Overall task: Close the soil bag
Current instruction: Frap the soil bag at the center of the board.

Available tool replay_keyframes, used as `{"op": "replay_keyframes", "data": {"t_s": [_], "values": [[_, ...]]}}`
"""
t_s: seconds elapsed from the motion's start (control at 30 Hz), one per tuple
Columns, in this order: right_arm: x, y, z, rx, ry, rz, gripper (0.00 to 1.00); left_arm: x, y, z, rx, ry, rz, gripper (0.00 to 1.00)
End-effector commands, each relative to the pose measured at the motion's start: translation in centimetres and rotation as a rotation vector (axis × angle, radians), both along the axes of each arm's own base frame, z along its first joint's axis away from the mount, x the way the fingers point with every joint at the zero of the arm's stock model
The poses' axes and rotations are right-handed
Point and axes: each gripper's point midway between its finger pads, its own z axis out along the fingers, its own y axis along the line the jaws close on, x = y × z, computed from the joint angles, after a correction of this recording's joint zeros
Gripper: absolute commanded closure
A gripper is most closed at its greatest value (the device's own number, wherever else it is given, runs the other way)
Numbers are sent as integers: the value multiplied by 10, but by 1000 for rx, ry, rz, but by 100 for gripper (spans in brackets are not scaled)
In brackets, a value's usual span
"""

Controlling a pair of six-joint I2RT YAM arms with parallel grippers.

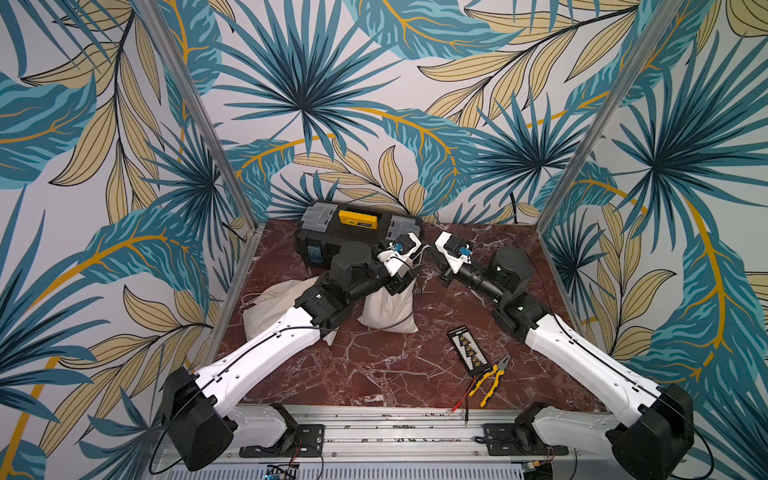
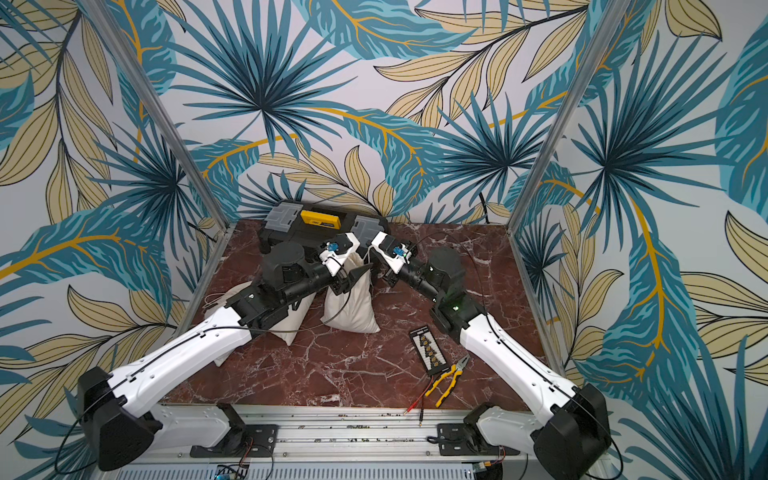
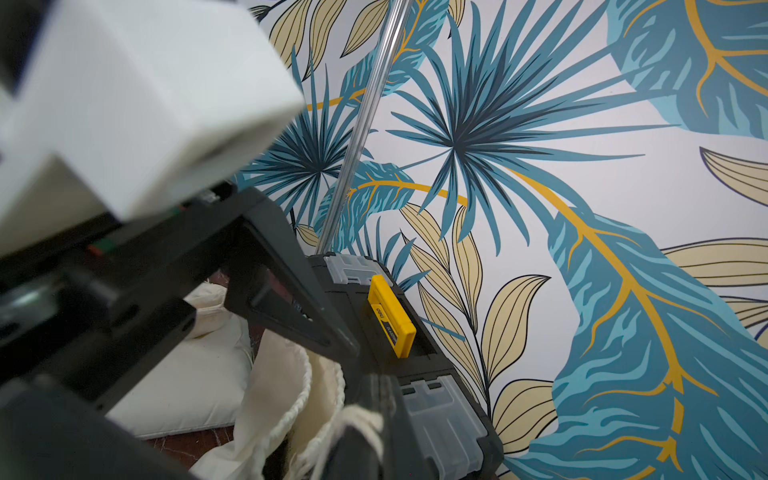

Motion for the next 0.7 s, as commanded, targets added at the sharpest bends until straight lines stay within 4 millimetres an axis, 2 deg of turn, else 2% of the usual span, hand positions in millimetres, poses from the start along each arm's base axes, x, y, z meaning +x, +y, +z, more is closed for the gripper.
{"op": "replay_keyframes", "data": {"t_s": [0.0,0.13,0.27,0.33,0.47,0.57,0.67], "values": [[-7,-5,21,40,-17,-6,100,10,-6,1,-11,0,13,38],[-7,-9,23,36,-16,-24,100,17,-10,-15,3,36,25,53],[-11,-19,27,39,-20,-54,100,40,12,-33,36,53,212,73],[-15,-32,36,64,-33,-96,100,49,31,-43,73,51,326,81],[-26,-67,53,139,-47,-209,100,61,74,-68,177,50,561,91],[-41,-103,69,222,-69,-303,100,66,111,-90,259,61,707,92],[-49,-133,69,271,-63,-402,100,72,150,-115,261,129,820,92]]}}
